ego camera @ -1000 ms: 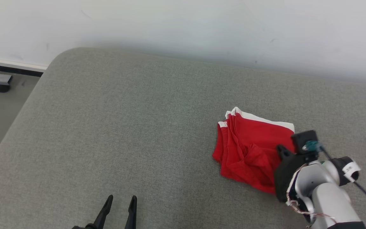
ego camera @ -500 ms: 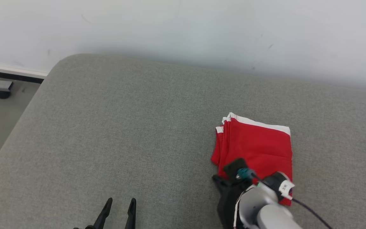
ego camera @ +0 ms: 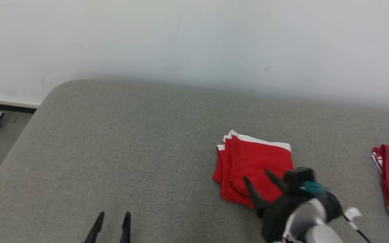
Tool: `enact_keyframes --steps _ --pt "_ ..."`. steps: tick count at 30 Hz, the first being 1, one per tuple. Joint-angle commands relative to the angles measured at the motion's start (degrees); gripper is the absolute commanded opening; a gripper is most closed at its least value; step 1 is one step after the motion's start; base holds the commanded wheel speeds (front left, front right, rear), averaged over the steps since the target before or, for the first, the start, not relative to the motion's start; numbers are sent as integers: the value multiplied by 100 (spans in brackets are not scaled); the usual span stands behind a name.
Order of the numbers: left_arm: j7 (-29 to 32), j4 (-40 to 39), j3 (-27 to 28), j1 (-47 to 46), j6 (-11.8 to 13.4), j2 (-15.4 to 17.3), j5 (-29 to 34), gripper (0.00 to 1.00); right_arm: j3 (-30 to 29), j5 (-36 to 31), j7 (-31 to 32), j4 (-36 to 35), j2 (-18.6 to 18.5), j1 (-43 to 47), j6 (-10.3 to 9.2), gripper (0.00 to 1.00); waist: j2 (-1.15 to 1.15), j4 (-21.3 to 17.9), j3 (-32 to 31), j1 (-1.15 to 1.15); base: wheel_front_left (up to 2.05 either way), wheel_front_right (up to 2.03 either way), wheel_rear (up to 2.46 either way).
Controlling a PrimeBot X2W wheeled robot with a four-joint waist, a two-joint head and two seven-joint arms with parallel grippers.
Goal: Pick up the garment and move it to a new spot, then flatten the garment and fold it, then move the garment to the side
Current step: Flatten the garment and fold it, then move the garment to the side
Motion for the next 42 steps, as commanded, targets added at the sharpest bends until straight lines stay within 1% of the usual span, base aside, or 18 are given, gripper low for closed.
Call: enact_keyframes --steps 1,4,6,10,13,15,17,19,21,22,28,34,42 --pt "-21 -117 116 14 6 15 149 100 -329 -6 -111 -196 52 254 -11 100 0 -201 -186 1 0 0 0" --pt "-19 -297 486 116 41 -71 271 100 -1034 49 -326 -662 117 657 -11 100 0 -368 -292 1 0 0 0" --pt "-20 -359 719 198 -8 -145 342 100 -1388 150 -439 -906 140 893 -11 100 0 -499 -345 1 0 0 0" --pt "-21 -391 1108 251 -198 -267 501 100 -1800 533 -739 -1153 148 1249 -11 100 0 -737 -417 1 0 0 0" --pt "-21 -430 1318 323 -481 -324 624 100 -1938 683 -950 -1166 145 1424 -11 100 0 -926 -460 1 0 0 0" --pt "-22 -366 1404 384 -641 -353 688 100 -1987 784 -1096 -1125 147 1477 -11 100 0 -1038 -479 1 0 0 0" --pt "-22 -251 1496 421 -732 -373 755 100 -2027 922 -1231 -1036 146 1524 -11 100 0 -1144 -495 1 0 0 0" --pt "-22 -119 1617 462 -776 -424 775 100 -2058 841 -1272 -917 147 1589 -11 100 0 -1224 -514 1 0 0 0" --pt "-22 -38 1668 504 -791 -437 791 100 -2058 865 -1256 -849 145 1608 -11 100 0 -1258 -525 1 0 0 0" --pt "-22 122 1788 549 -812 -465 790 100 -2032 727 -1232 -730 146 1637 -11 100 0 -1315 -544 1 0 0 0" --pt "-22 420 2024 747 -854 -548 856 100 -1931 519 -1213 -489 146 1647 -11 100 0 -1430 -580 1 0 0 0" --pt "-22 425 2168 827 -892 -607 923 100 -1790 512 -1269 -487 145 1583 -11 100 0 -1471 -566 1 0 0 0" --pt "-22 393 2250 810 -942 -671 1013 100 -1741 502 -1234 -547 145 1564 -11 100 0 -1408 -552 1 0 0 0"
